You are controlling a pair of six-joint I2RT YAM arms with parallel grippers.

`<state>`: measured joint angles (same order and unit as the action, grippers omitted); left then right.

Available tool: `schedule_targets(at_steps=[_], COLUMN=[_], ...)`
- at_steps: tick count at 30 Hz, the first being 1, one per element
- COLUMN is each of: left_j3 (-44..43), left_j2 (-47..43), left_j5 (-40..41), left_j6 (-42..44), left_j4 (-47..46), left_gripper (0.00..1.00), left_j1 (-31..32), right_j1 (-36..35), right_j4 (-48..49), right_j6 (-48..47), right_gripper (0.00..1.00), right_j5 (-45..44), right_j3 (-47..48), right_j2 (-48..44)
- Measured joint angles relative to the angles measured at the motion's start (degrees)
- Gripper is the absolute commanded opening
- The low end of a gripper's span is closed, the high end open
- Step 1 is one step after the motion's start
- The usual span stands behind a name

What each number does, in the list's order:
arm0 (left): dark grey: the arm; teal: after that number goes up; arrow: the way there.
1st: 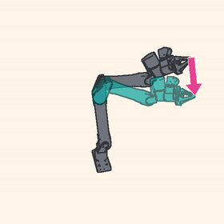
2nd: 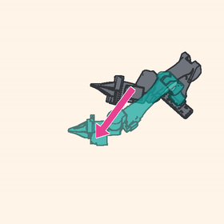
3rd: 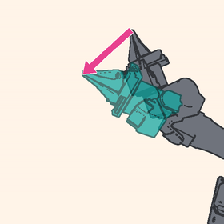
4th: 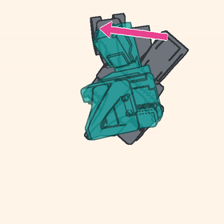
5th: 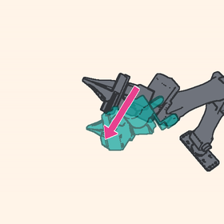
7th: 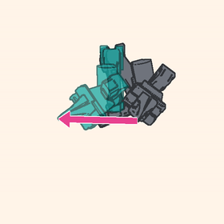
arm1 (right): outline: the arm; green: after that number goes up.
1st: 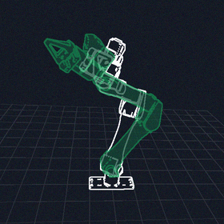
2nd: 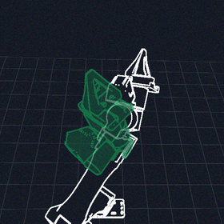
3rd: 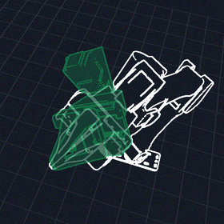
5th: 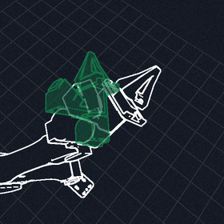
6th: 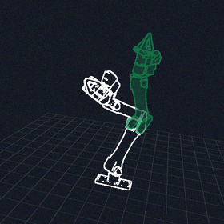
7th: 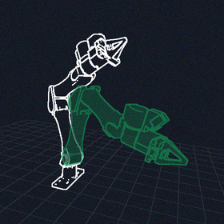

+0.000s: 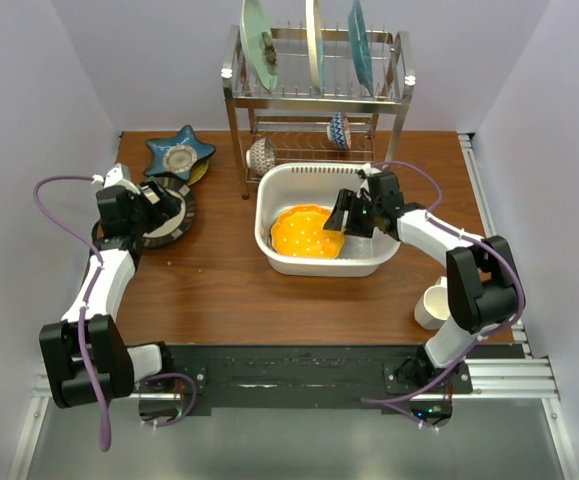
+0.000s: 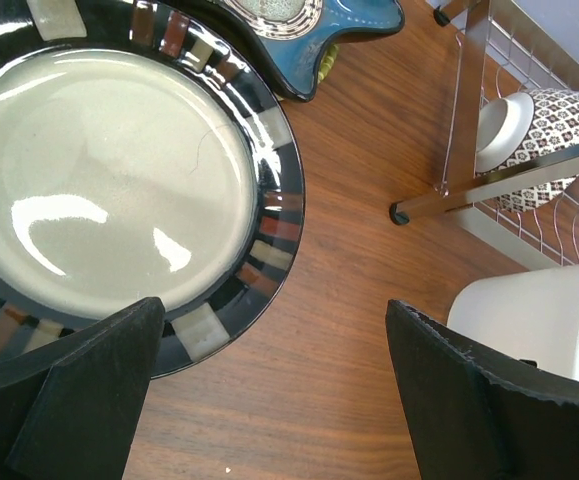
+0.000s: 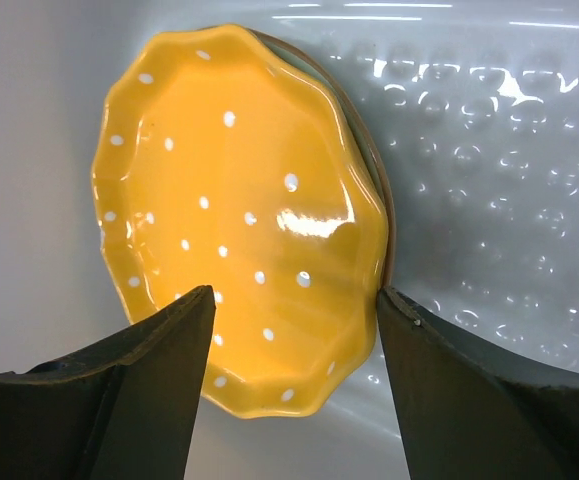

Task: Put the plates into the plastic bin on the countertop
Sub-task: Place the plate in the plastic bin, then pick up the plate at the center of the board.

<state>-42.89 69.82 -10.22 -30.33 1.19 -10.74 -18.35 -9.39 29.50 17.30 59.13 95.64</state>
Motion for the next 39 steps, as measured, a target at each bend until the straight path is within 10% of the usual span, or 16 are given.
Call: schedule_targets(at_steps=[20,39], left_j3=[-21.59,-16.63], left_j2=[9.01,12.33], left_j5=[1.16,-3.89], left_j6=[9.60,9.75], left_j4=[14.84,15.19], left_gripper=[1.00,0.99], left_j1=[0.00,-7.26], right_j1=[-13.25,-26.27], right_j4=[1.75,6.99], right_j6=[0.50,6.54], right_gripper=[0.83,0.82], right_j5=[-4.26,0.37], right_j3=[13.62,43.06], right_j2=[-5.88,26.47])
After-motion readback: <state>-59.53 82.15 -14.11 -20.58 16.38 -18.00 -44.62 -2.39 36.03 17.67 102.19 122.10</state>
